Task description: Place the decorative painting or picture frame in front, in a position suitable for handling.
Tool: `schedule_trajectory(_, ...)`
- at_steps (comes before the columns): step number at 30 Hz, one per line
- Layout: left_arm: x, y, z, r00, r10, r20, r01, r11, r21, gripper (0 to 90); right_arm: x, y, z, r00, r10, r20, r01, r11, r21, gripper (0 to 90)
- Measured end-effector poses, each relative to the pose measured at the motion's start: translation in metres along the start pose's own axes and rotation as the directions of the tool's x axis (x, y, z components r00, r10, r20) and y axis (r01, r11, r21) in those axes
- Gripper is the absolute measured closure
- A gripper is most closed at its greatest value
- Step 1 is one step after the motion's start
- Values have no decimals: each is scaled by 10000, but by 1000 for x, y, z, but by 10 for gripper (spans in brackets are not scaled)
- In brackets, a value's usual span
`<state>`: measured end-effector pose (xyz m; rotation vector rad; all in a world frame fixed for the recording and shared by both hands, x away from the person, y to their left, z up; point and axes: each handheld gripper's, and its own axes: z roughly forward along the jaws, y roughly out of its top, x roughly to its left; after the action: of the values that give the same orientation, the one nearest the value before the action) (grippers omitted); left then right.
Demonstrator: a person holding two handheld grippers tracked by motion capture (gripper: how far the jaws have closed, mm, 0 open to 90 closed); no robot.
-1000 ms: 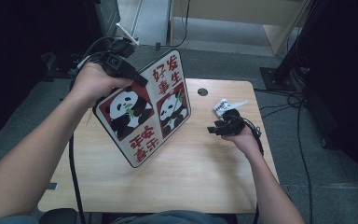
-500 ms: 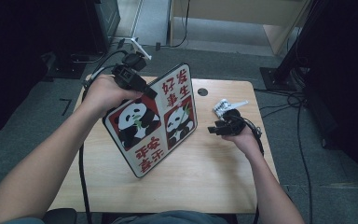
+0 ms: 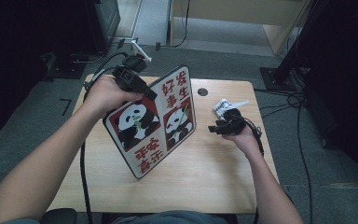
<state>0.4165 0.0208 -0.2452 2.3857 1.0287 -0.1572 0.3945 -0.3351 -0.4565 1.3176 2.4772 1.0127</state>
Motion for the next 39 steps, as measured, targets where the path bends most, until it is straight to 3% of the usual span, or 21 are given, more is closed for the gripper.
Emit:
schedule_trajectory(7, 3, 2, 2, 9998, -186, -29, 187, 9997, 136, 731, 0, -1, -1, 10000, 4, -19, -4, 10000, 28, 499)
schedule_trajectory(15, 8, 0, -6, 9988, -384, 292, 398, 9981, -476, 611, -3, -2, -3, 9999, 114, -32, -114, 9998, -147, 500)
schedule_trajectory(24, 9, -9, -30, 9986, -406, 346, 446, 9911, -1251, 537, -5, -3, -7, 10000, -4, -84, 2, 9997, -236, 530)
schedule_trajectory(27, 7, -12, -39, 9991, -246, 359, 296, 9885, -1484, 505, -5, -3, -6, 9999, -121, -31, 120, 9999, -87, 536)
schedule_trajectory(35, 8, -24, -58, 9997, -248, 51, 253, 9821, -1866, 463, -7, -2, -8, 9995, -246, -182, 240, 9992, -326, 547)
schedule_trajectory(36, 9, -27, -62, 9998, -148, -115, 122, 9796, -2005, 464, -8, -3, -8, 9992, -160, -362, 150, 9996, -252, 560)
schedule_trajectory(39, 12, -33, -67, 9993, -210, -299, 141, 9769, -2133, 462, -9, -5, -7, 9990, -423, -170, 420, 9990, -140, 575)
